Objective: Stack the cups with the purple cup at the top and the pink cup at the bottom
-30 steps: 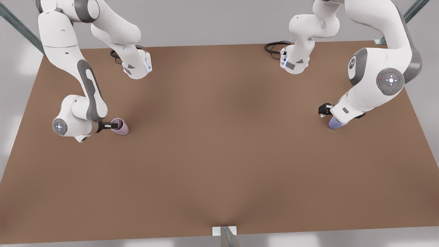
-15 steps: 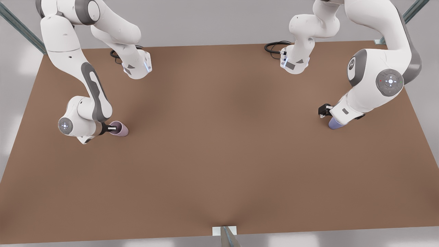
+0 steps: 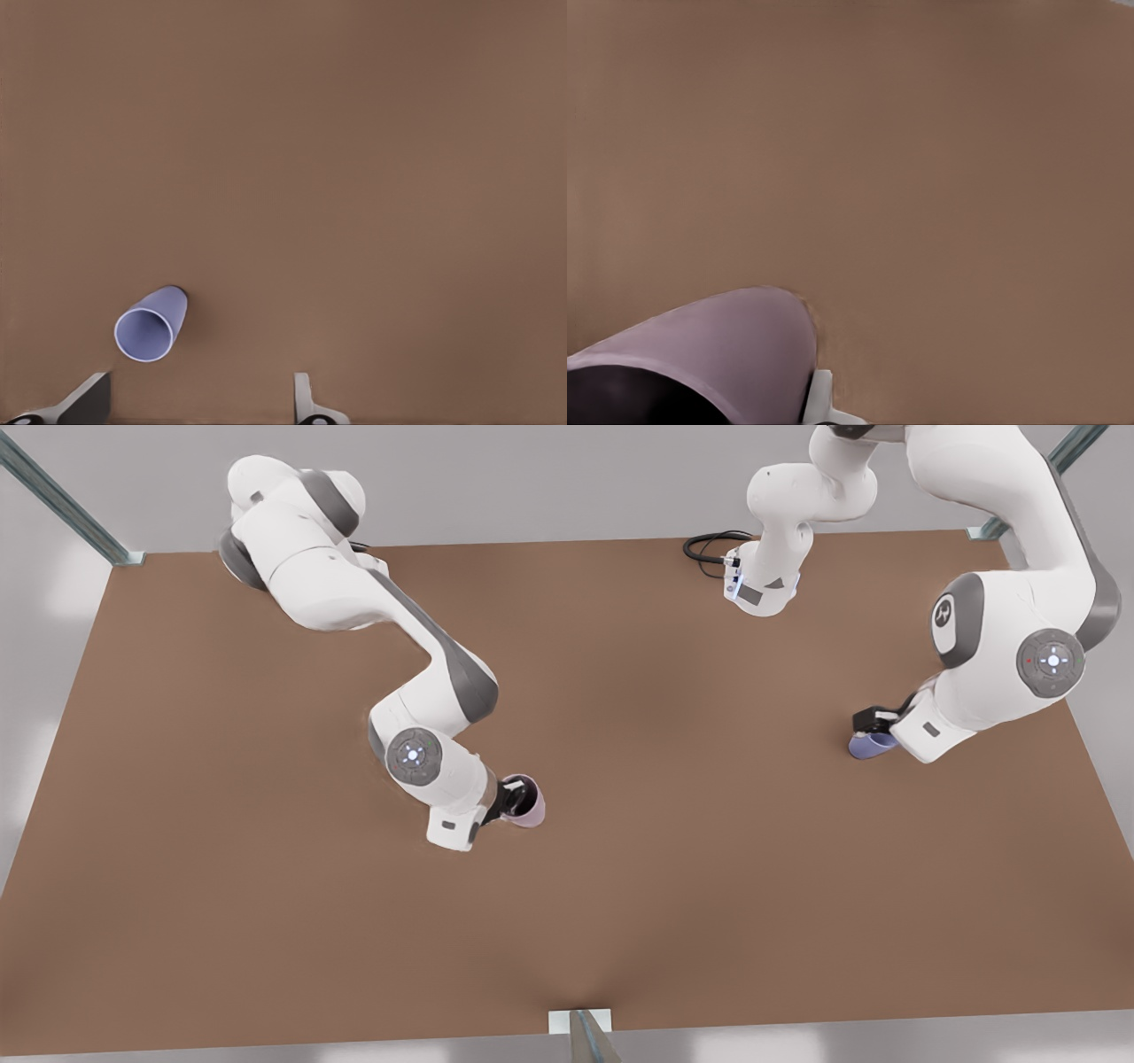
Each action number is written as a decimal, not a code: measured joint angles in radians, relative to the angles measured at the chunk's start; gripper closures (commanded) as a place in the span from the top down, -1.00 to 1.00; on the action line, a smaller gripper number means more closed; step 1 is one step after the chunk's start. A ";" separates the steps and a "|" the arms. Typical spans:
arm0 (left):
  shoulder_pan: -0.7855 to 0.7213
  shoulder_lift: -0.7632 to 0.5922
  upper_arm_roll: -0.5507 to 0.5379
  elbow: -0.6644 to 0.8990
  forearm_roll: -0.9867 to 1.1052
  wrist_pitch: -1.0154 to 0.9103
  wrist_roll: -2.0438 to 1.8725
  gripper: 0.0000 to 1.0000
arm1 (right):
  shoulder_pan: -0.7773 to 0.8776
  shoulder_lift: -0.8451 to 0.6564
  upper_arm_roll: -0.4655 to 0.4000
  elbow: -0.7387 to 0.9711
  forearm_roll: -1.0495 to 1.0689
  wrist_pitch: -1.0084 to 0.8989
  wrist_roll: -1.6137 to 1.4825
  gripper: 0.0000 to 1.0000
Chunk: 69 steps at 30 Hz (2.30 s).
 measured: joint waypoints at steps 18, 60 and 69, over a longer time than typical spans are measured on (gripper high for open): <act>0.103 0.064 0.247 -0.547 0.000 0.467 0.177 1.00 | 0.311 0.417 -0.024 0.289 -0.019 0.365 0.588 -0.57; -0.058 0.150 0.153 -0.171 -0.022 0.414 0.271 -0.57 | -0.518 -0.732 -0.158 -0.694 -0.023 -0.064 0.487 1.00; -0.253 0.275 -0.121 0.082 -0.014 0.275 0.051 -0.57 | -0.376 -0.560 -0.254 -0.453 -0.019 -0.193 0.240 1.00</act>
